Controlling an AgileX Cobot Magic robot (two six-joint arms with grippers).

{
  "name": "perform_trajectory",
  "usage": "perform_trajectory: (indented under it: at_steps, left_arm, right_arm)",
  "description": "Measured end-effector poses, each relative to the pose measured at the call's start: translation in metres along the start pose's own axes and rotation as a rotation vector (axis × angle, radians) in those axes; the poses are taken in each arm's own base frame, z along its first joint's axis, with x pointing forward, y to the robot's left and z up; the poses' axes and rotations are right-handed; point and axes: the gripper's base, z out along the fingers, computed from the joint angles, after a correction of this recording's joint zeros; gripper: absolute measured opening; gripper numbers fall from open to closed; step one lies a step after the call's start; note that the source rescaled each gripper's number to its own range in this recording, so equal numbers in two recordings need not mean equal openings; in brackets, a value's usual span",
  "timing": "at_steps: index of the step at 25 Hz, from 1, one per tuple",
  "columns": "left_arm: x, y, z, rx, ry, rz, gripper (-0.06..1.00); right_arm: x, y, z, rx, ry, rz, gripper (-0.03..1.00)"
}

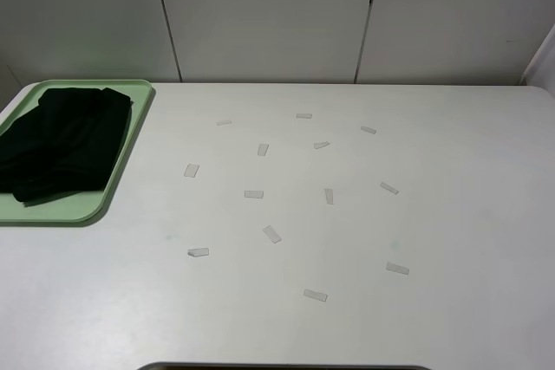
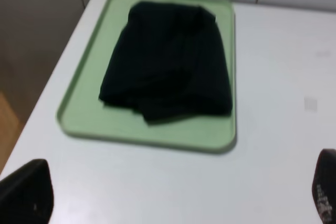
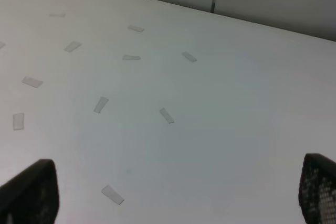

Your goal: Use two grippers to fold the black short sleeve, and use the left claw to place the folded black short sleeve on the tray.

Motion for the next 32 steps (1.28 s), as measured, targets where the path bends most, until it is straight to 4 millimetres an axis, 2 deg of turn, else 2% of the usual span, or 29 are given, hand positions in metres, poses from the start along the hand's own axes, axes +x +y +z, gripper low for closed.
perform_trajectory:
  at_steps: [7,13,26,32]
  left_arm:
    - [0.022,-0.001,0.018,-0.007,0.163,0.034,0.99]
    - [0.022,-0.003,0.026,0.006,0.129,0.041,0.99]
    - [0.022,-0.003,0.026,0.007,0.125,0.045,0.99]
    - [0.022,-0.003,0.026,0.011,0.125,0.105,0.98]
  right_arm:
    - [0.0,0.0,0.0,0.0,0.0,0.0,1.0]
    - [0.0,0.0,0.0,0.0,0.0,0.0,1.0]
    - [0.0,0.0,0.0,0.0,0.0,0.0,1.0]
    - [0.0,0.0,0.0,0.0,0.0,0.0,1.0]
